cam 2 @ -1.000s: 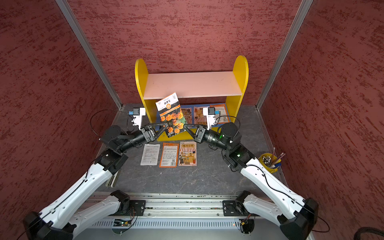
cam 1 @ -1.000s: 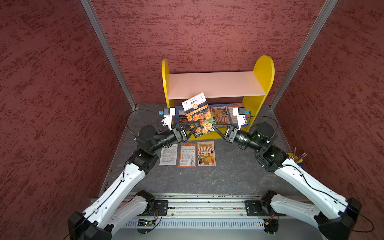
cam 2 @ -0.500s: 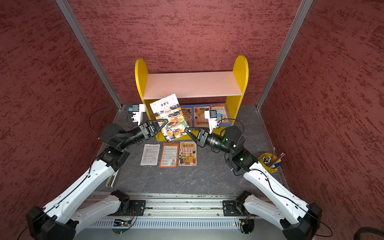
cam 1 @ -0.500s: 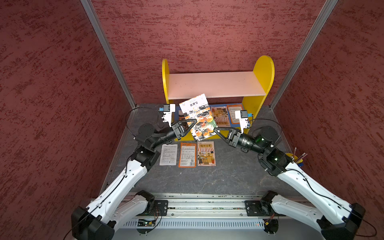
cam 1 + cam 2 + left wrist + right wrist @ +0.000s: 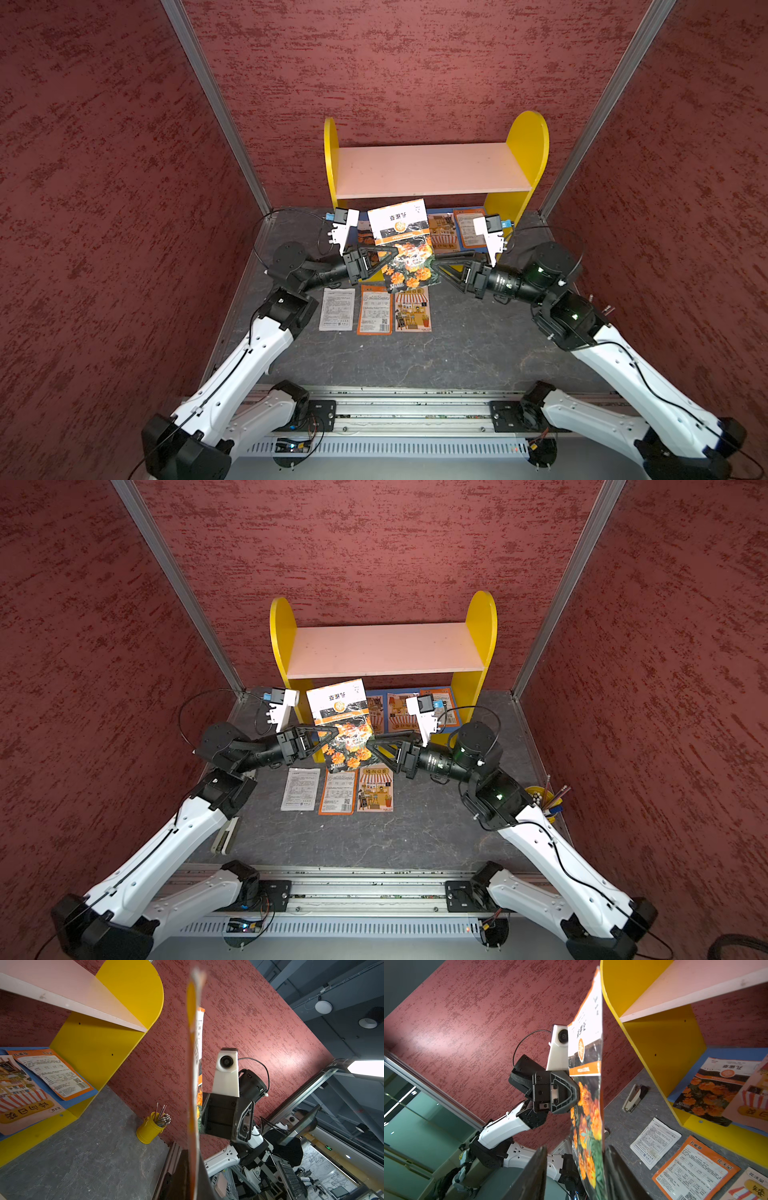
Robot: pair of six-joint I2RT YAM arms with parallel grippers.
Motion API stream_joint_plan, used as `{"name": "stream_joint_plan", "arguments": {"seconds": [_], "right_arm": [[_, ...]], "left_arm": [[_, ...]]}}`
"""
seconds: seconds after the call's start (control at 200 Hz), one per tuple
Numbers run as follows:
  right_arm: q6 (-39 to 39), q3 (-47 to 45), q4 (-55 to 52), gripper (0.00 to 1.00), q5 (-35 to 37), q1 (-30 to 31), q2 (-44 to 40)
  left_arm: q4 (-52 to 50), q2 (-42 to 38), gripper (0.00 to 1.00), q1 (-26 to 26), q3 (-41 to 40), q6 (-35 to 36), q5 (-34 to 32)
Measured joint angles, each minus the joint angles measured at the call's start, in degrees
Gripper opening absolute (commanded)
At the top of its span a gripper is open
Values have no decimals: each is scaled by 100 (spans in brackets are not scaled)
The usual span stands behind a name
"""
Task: Take the seed bag off the shelf
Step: Pick up the seed packet from the shelf.
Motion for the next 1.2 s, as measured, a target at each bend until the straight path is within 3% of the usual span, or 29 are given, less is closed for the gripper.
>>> {"name": "stream_joint_plan", "arguments": {"seconds": [0.25,0.436,0.531,0.586,0.696,0.787,0.887,1.197], "right_arm": [[-136,94,-170,37,-166,0,245],[-216,94,-256,8,-192,0,317],[-251,96,-306,0,-173,0,315],[-273,98,-352,0,-151,0,308],[-297,101,-476,0,-120,0,275],[-348,103,-669,0,-15,0,219],[-457,129,-1060,0,192,-4,120],[-815,94,-2614,0,1040,-120,-216]], "left_arm": [[17,131,0,-162,13,-9,229],[24,192,0,-249,33,-9,308],[26,208,0,-260,35,2,315],[17,208,9,-264,35,26,317],[-87,208,53,-264,44,142,310],[-382,201,79,-256,125,313,271],[-957,140,100,-199,291,584,153],[-3346,-623,100,-33,741,1858,-616]]}}
